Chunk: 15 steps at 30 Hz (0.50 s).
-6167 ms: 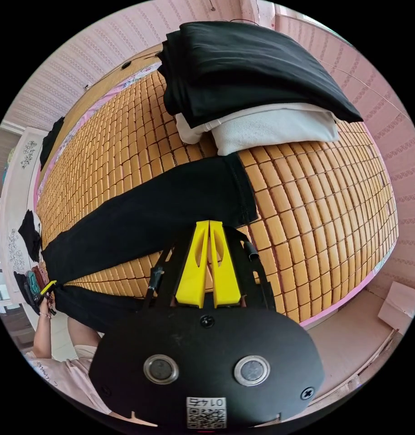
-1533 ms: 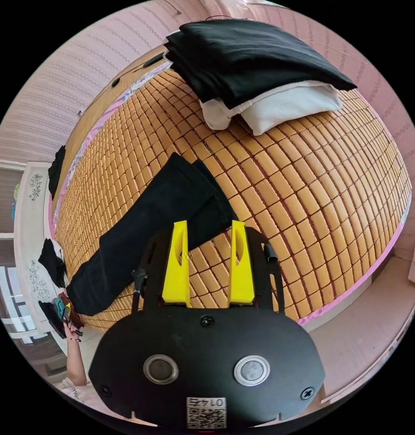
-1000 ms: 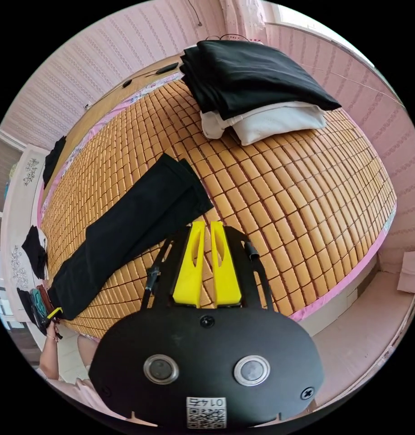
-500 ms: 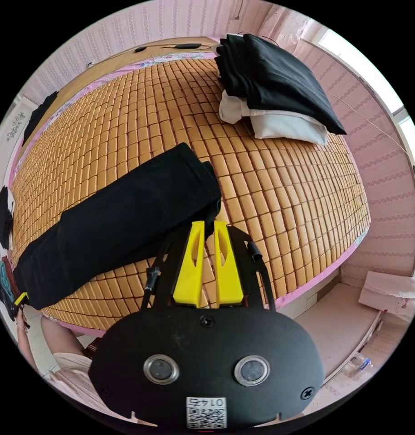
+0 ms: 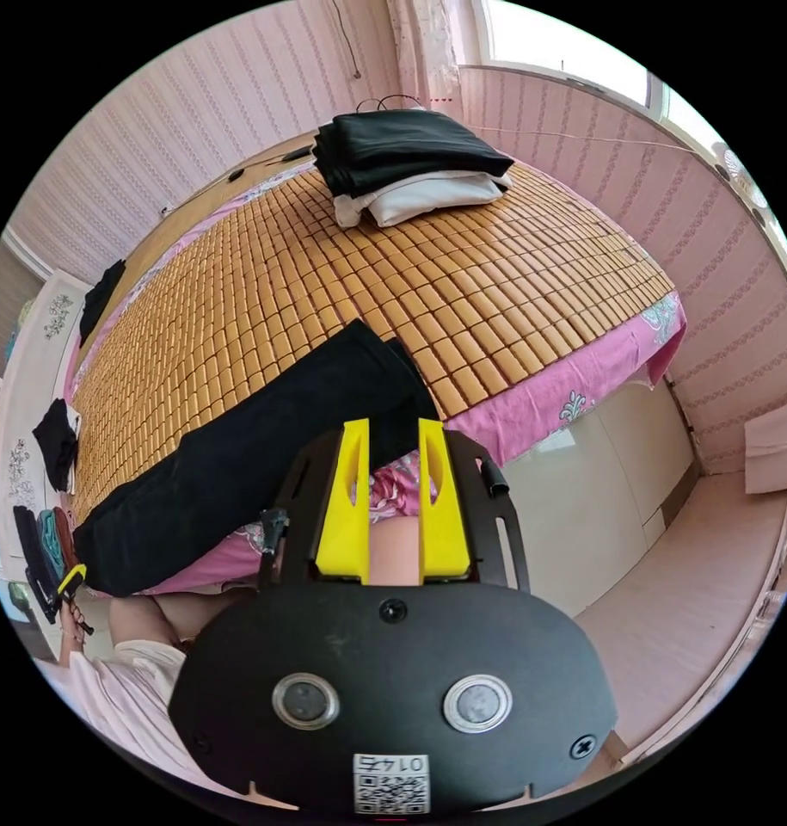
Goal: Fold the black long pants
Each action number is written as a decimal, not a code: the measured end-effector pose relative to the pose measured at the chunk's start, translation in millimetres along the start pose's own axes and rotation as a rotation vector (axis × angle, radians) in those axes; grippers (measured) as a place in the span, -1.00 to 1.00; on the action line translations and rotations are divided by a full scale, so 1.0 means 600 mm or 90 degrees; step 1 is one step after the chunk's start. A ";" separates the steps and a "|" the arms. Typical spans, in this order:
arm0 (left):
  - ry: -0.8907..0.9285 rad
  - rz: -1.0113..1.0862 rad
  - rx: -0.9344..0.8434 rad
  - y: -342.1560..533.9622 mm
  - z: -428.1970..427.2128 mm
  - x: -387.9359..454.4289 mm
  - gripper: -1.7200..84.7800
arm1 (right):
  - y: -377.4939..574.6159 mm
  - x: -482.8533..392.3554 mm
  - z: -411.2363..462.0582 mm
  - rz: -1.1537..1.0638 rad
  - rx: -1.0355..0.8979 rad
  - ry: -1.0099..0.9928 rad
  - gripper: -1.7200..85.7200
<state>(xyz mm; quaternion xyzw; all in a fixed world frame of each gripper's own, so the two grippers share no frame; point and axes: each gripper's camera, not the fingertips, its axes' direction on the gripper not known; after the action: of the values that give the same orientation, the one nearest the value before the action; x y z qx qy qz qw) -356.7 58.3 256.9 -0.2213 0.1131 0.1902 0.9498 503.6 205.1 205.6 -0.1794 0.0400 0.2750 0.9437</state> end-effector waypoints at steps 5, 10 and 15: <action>0.115 0.063 0.016 0.026 0.021 0.076 -0.85 | -0.007 0.002 0.036 0.020 -0.074 -0.078 -0.78; 0.149 0.091 0.005 0.061 0.050 0.122 -0.85 | 0.001 -0.003 -0.028 0.010 -0.002 -0.153 -0.93; 0.197 0.028 0.012 0.118 0.044 0.090 -0.85 | 0.061 0.050 -0.073 0.042 0.052 -0.132 -0.95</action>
<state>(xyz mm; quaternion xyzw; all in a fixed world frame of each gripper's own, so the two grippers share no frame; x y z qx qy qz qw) -333.7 145.7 237.0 -0.2368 0.2649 0.1737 0.9185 510.6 233.1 148.3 -0.1100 -0.0407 0.3214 0.9397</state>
